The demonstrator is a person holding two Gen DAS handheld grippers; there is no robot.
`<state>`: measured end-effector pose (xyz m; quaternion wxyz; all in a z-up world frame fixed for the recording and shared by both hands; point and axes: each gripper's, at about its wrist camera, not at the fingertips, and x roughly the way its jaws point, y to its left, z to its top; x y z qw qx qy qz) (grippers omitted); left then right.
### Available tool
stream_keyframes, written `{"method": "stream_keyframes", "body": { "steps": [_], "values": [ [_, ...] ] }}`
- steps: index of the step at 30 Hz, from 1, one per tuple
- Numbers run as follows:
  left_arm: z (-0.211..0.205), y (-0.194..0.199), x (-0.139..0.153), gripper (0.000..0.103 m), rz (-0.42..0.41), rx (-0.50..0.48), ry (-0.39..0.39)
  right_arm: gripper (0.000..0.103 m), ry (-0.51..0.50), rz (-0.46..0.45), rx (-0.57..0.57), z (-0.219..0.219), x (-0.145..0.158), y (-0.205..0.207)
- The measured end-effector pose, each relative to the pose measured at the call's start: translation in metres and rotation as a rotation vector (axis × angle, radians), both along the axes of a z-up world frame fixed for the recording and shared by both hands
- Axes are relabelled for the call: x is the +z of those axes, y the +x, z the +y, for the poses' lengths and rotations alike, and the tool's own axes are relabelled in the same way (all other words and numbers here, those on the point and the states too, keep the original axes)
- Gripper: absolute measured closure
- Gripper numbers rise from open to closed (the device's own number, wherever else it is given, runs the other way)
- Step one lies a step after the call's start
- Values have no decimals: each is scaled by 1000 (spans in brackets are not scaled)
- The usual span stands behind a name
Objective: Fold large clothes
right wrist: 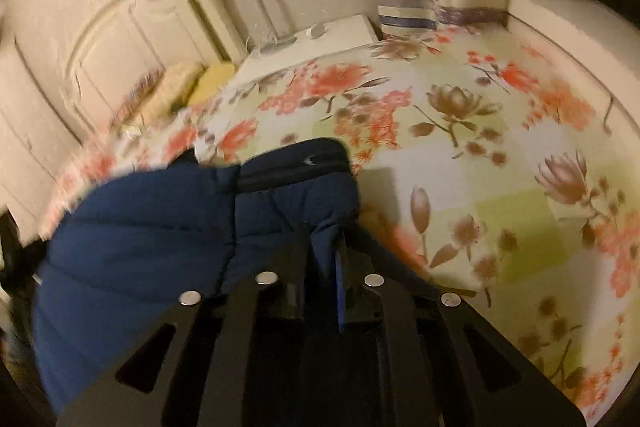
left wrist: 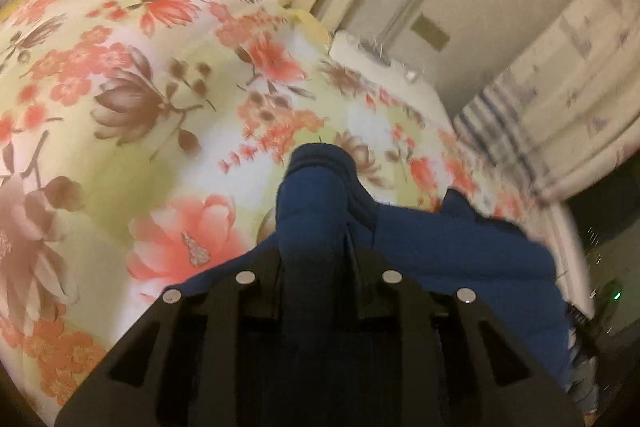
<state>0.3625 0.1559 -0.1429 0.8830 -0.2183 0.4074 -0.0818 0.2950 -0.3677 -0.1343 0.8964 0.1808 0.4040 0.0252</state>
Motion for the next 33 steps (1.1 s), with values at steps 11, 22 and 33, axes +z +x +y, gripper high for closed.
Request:
{"method": "stream_keyframes", "body": {
  "steps": [11, 22, 33],
  "values": [
    [-20, -46, 78, 20, -256, 180, 255, 33, -150, -110, -8, 16, 59, -23],
    [-163, -15, 82, 11, -194, -105, 588, 17, -292, -113, 275, 159, 100, 10],
    [-169, 13, 4, 4, -30, -133, 635, 13, -397, 84, 316, 190, 19, 40]
  ]
}}
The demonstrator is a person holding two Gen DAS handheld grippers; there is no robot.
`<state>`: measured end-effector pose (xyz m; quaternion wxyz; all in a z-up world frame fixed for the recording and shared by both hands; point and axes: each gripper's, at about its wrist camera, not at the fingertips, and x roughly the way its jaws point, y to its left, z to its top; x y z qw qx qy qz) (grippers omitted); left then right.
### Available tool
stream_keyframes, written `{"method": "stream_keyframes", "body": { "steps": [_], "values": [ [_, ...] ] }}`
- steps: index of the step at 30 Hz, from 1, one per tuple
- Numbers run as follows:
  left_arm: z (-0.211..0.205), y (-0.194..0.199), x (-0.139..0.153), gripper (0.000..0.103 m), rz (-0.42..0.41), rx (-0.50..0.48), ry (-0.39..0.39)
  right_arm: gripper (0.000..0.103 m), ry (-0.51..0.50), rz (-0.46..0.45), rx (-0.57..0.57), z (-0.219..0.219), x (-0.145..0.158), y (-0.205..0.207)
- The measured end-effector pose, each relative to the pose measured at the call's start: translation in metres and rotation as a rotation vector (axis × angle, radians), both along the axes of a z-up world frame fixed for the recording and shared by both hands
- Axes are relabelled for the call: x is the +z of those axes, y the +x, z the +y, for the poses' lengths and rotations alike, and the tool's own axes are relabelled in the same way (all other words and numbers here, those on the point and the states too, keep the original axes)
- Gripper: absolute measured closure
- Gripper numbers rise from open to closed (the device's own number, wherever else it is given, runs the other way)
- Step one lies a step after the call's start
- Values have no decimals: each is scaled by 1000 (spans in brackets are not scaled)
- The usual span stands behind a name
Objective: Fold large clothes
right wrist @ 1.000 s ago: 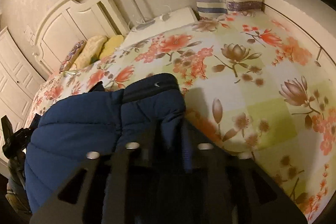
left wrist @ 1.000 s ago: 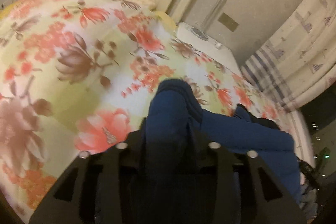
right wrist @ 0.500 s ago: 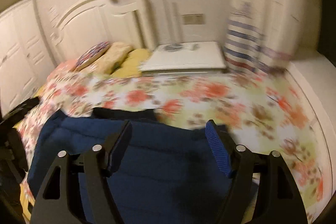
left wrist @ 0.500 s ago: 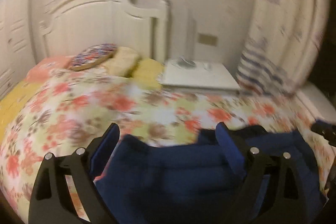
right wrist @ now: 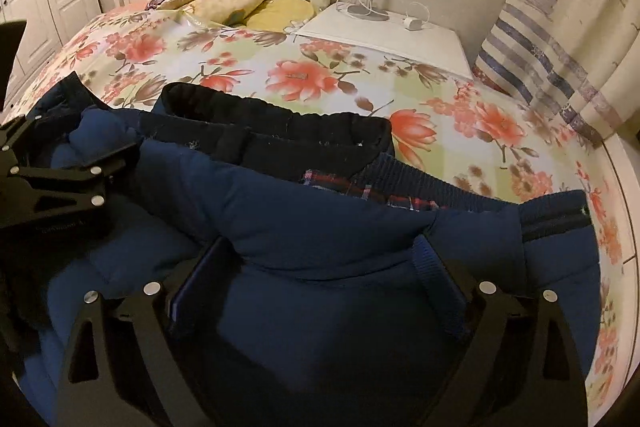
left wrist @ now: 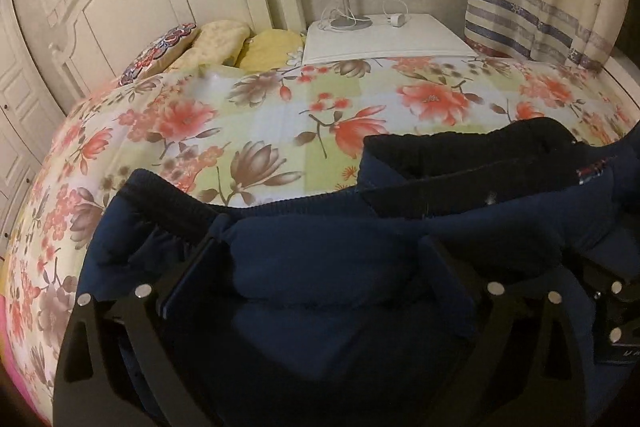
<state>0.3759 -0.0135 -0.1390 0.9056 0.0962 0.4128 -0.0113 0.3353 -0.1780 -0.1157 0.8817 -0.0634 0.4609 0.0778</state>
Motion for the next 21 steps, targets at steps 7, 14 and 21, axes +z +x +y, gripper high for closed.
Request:
{"method": "stream_keyframes", "body": {
  "steps": [7, 14, 21],
  "values": [
    [-4, -1, -2, 2, -17, 10, 32, 12, 1, 6, -5, 0, -6, 3],
    [-3, 0, -3, 2, -14, 15, 25, 12, 21, 12, -7, -3, -7, 5],
    [-2, 3, -6, 2, -1, 19, 23, 12, 32, 29, -10, -4, -9, 7]
  ]
}}
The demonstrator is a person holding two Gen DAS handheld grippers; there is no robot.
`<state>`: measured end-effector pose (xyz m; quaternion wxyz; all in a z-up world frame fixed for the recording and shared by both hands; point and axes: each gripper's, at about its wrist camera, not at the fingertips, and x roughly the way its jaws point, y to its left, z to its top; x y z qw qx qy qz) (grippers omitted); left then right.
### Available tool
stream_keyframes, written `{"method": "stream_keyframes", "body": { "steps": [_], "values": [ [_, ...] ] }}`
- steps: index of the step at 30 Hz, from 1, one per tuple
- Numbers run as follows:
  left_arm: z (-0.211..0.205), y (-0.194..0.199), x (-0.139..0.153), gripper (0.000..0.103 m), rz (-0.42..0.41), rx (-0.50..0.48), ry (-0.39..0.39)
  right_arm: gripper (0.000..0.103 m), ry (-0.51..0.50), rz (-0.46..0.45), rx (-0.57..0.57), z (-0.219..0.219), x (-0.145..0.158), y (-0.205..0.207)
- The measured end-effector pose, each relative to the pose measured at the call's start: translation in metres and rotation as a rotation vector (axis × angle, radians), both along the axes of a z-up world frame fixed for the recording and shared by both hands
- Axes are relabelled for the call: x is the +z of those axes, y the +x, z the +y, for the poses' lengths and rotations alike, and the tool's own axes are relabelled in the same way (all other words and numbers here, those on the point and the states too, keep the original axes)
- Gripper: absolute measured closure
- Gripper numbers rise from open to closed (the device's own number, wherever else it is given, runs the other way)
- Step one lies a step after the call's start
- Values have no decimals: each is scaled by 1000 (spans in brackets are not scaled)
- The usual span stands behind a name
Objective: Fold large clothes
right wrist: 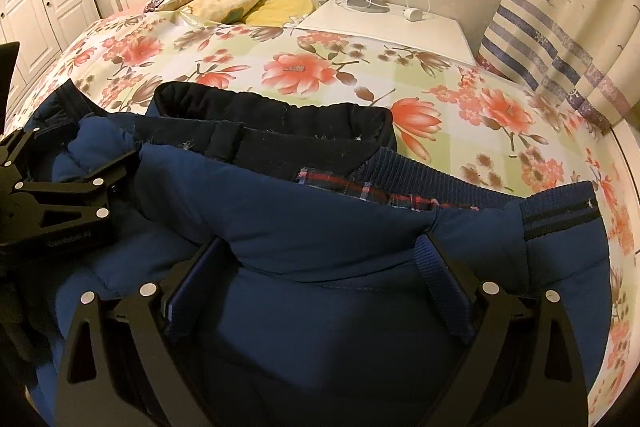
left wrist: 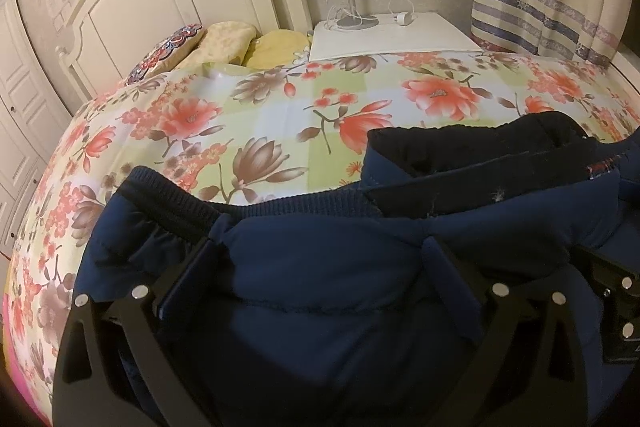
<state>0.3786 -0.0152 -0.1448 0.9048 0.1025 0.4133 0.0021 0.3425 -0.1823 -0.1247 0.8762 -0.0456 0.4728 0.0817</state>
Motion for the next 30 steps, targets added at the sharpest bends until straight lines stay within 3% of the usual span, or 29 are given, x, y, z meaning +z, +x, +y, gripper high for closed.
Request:
{"method": "stream_keyframes", "body": {
  "steps": [9, 12, 17, 20, 22, 24, 27, 30],
  "values": [
    [2, 2, -2, 2, 11, 5, -16, 12, -42, -66, 6, 4, 10, -13],
    [2, 3, -2, 2, 13, 5, -22, 12, 22, -103, 10, -3, 26, -23],
    [2, 3, -2, 2, 13, 6, -22, 12, 71, -187, -126, -48, 61, -37],
    [2, 3, -2, 2, 11, 7, -19, 11, 32, -116, -220, -86, 39, -25],
    [2, 2, -1, 2, 11, 6, -19, 8, 130, 10, -251, -108, 4, -14],
    [2, 4, 0, 2, 20, 1, -15, 7, 148, 1, -255, -111, 4, -13],
    [17, 8, 13, 4, 86, -17, -107, 6, 96, 7, -241, -103, 1, -11],
    [53, -2, 43, 6, -4, 41, -220, 6, 117, 8, -240, -107, -1, -9]
  ]
}}
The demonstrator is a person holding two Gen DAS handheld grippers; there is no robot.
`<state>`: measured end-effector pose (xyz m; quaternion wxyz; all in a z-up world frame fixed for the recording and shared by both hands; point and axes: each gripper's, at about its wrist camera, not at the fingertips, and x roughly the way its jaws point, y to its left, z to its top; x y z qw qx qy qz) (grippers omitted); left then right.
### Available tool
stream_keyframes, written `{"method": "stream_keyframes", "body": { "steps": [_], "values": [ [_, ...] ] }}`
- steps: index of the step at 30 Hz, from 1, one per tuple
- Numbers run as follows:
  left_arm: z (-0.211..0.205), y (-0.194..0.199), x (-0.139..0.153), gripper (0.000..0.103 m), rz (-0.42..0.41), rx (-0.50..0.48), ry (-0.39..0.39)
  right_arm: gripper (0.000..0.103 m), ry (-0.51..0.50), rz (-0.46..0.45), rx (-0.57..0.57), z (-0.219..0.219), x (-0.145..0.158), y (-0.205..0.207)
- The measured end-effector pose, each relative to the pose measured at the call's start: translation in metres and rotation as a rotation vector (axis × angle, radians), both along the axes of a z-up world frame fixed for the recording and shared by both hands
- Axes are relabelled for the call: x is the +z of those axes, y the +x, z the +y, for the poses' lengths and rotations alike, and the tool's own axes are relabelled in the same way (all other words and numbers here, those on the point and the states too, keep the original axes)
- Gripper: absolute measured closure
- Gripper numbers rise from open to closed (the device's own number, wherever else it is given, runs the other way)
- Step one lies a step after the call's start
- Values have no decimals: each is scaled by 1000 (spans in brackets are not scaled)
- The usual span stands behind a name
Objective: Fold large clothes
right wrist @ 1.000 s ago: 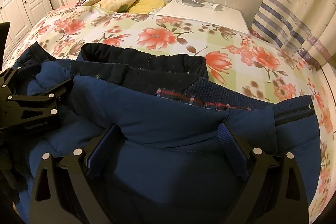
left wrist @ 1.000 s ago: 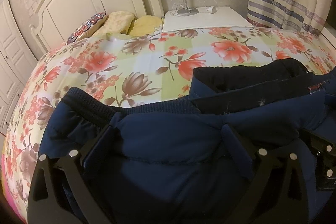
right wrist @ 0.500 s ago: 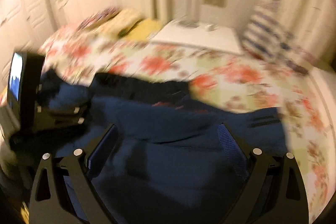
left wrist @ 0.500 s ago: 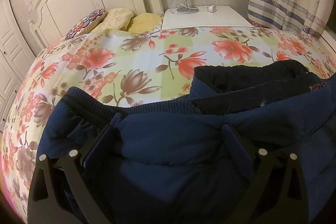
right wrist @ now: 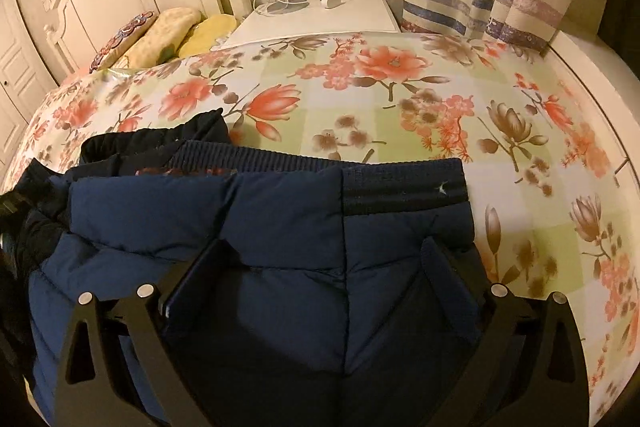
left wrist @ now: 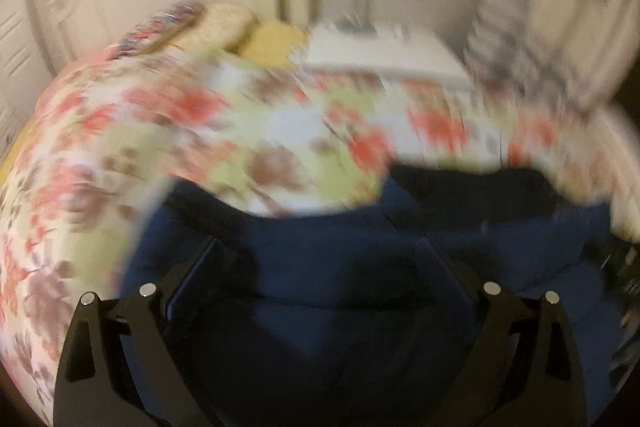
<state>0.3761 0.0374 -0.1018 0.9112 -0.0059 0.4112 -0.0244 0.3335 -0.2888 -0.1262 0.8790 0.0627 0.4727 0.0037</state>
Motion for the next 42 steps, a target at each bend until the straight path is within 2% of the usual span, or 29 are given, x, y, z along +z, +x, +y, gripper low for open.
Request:
{"method": "stream_keyframes", "body": {
  "steps": [3, 5, 6, 7, 9, 12, 13, 16, 19, 21, 23, 24, 28, 30, 33, 34, 37, 38, 40, 41, 42],
  "values": [
    [27, -7, 10, 6, -63, 27, 20, 5, 1, -2, 1, 1, -1, -2],
    [36, 1, -16, 6, 4, 34, 58, 5, 0, -2, 1, 0, 0, -4],
    [41, 8, -34, 6, 71, 31, 43, 5, 2, -2, 0, 0, 1, -2],
    [49, 13, -45, 5, 112, 42, -21, 4, 7, -3, 0, 0, 1, -3],
    [60, 16, -44, 5, 107, 81, -85, 5, 0, 3, 3, 2, 2, -1],
    [61, 18, -47, 5, 115, 83, -100, 7, -38, 11, -12, 5, 13, -1],
    [60, 17, -48, 5, 106, 86, -97, 7, -62, -23, -23, 11, 24, -5],
    [59, 19, -47, 5, 101, 90, -85, 7, -39, -128, 45, 42, 57, -16],
    [61, 15, -45, 5, 98, 93, -82, 11, -125, -185, 202, 105, 71, -17],
    [61, 15, -45, 5, 98, 97, -86, 21, -203, -170, 258, 136, 59, -8],
    [63, 14, -44, 4, 98, 107, -88, 26, -249, -81, 293, 154, 30, 6],
    [65, 14, -44, 4, 96, 109, -94, 25, -254, -35, 305, 158, 13, 14],
    [70, 15, -46, 4, 111, 112, -115, 27, -153, -33, 296, 143, 19, 14],
    [71, 14, -46, 4, 107, 114, -122, 26, -107, -71, 255, 130, 35, 2],
    [71, 13, -46, 4, 105, 117, -119, 18, -49, -136, 254, 114, 59, -27],
    [71, 13, -45, 4, 104, 119, -114, 15, -62, -143, 263, 112, 61, -38],
    [69, 12, -45, 4, 96, 124, -94, 15, -173, -107, 300, 114, 46, -52],
    [68, 10, -44, 4, 85, 132, -79, 15, -182, -80, 302, 111, 38, -52],
    [62, 4, -37, 5, 49, 150, -27, 12, -87, -24, 294, 100, 18, -44],
    [55, -3, -28, 5, 13, 149, 29, 12, -69, -19, 287, 97, 16, -41],
    [49, -10, -20, 5, -12, 126, 52, 12, -64, -10, 283, 96, 14, -39]
  ]
}}
